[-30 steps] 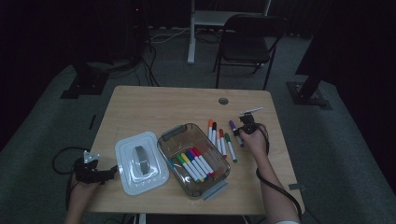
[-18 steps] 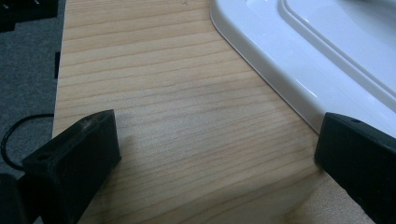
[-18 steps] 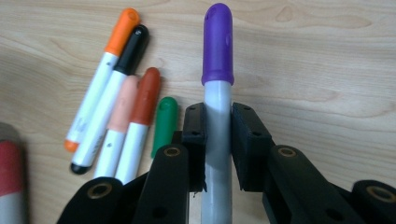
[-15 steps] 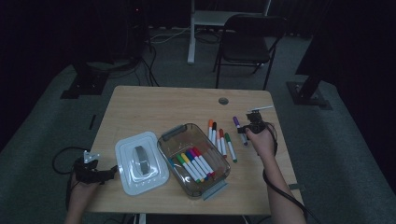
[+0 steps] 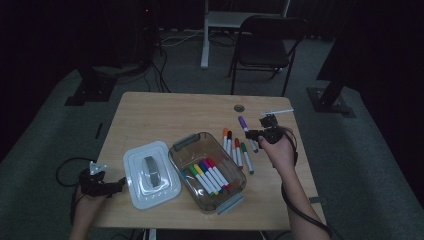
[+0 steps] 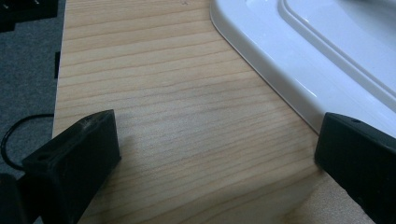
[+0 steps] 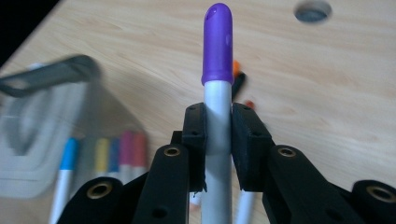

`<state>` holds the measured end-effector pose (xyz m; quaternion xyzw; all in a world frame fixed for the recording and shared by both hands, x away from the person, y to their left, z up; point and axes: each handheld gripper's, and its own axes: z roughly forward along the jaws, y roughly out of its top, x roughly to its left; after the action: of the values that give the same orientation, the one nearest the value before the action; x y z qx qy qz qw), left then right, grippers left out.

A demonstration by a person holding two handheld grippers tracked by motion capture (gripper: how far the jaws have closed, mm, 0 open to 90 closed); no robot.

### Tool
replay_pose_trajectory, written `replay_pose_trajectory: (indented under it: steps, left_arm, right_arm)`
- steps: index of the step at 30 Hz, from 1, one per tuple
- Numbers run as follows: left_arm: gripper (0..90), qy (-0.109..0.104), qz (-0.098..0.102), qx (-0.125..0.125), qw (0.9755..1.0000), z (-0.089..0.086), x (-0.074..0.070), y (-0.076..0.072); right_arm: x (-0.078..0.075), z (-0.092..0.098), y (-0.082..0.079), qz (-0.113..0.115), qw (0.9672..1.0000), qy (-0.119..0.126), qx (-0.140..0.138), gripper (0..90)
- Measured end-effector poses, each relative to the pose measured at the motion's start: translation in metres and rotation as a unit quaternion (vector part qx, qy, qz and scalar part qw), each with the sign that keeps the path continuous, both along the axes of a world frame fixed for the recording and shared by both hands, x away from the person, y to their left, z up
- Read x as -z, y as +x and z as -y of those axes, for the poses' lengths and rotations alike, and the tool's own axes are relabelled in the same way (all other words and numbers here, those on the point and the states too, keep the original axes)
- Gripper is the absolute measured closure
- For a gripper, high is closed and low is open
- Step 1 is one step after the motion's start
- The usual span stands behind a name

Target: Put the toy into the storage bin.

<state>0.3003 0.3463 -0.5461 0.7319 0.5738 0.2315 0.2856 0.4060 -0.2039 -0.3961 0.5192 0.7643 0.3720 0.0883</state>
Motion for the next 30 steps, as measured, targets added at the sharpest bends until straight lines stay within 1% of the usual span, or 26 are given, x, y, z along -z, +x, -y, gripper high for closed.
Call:
replay_pose_trajectory:
  steps: [3,4,5,6,7,8,9,10,12,13,14,15,16,18,21,22,24,25,27,30]
  left_arm:
    - [0.5,0.001,0.000,0.000,1.0000,0.000,0.000,0.000]
    - [0.5,0.000,0.001,0.000,1.0000,0.000,0.000,0.000]
    - [0.5,-0.001,0.001,-0.001,1.0000,0.000,0.000,0.000]
    - [0.5,-0.001,0.001,-0.001,1.0000,0.000,0.000,0.000]
    - [0.5,-0.001,0.000,-0.001,1.0000,0.000,0.000,0.000]
    - [0.5,-0.001,0.001,-0.001,1.0000,0.000,0.000,0.000]
    - [0.5,0.000,0.001,0.000,1.0000,0.000,0.000,0.000]
    - [0.5,0.000,0.001,0.000,1.0000,0.000,0.000,0.000]
    - [0.5,0.000,0.000,0.000,1.0000,0.000,0.000,0.000]
    - [0.5,0.000,0.000,0.000,1.0000,0.000,0.000,0.000]
    - [0.5,0.000,0.000,0.000,1.0000,0.000,0.000,0.000]
    - [0.5,0.000,0.000,0.000,1.0000,0.000,0.000,0.000]
    - [0.5,0.000,0.000,0.000,1.0000,0.000,0.000,0.000]
    - [0.5,0.000,0.000,0.000,1.0000,0.000,0.000,0.000]
    - [0.5,0.000,0.000,0.000,1.0000,0.000,0.000,0.000]
    - [0.5,0.000,0.000,0.000,1.0000,0.000,0.000,0.000]
    - [0.5,-0.001,0.000,-0.001,1.0000,0.000,0.000,0.000]
    - [0.5,-0.001,0.000,0.000,1.0000,0.000,0.000,0.000]
    - [0.5,-0.001,0.000,0.000,1.0000,0.000,0.000,0.000]
    - [0.5,-0.001,0.000,-0.001,1.0000,0.000,0.000,0.000]
  right_arm:
    - [-0.011,-0.009,-0.008,0.014,0.9997,0.009,-0.018,76.5]
    - [-0.011,-0.009,-0.008,0.014,0.9997,0.009,-0.018,76.5]
    - [-0.015,-0.012,-0.011,0.018,0.9995,0.011,-0.024,76.5]
    - [-0.022,-0.018,-0.017,0.024,0.9989,0.016,-0.036,76.6]
    - [-0.025,-0.021,-0.020,0.028,0.9984,0.018,-0.045,76.6]
    - [-0.025,-0.021,-0.020,0.028,0.9984,0.018,-0.045,76.6]
    - [-0.028,-0.024,-0.023,0.031,0.9979,0.023,-0.051,76.6]
    - [-0.034,-0.031,-0.029,0.037,0.9969,0.026,-0.064,76.5]
    - [-0.039,-0.039,-0.035,0.038,0.9953,0.034,-0.082,76.5]
    - [-0.039,-0.039,-0.035,0.038,0.9953,0.034,-0.082,76.5]
    - [-0.043,-0.045,-0.039,0.037,0.9941,0.039,-0.094,76.5]
    - [-0.043,-0.045,-0.039,0.037,0.9941,0.039,-0.094,76.5]
    - [-0.045,-0.053,-0.043,0.037,0.9924,0.048,-0.108,76.5]
    - [-0.047,-0.062,-0.048,0.038,0.9906,0.047,-0.123,76.5]
    - [-0.048,-0.064,-0.050,0.038,0.9900,0.047,-0.128,76.5]
    - [-0.048,-0.076,-0.055,0.033,0.9877,0.047,-0.145,76.5]
    - [-0.048,-0.085,-0.059,0.033,0.9860,0.041,-0.158,76.5]
    - [-0.047,-0.089,-0.060,0.029,0.9848,0.043,-0.166,76.5]
    - [-0.044,-0.098,-0.063,0.023,0.9833,0.035,-0.177,76.5]
    - [-0.034,-0.113,-0.066,0.002,0.9803,0.030,-0.195,76.5]
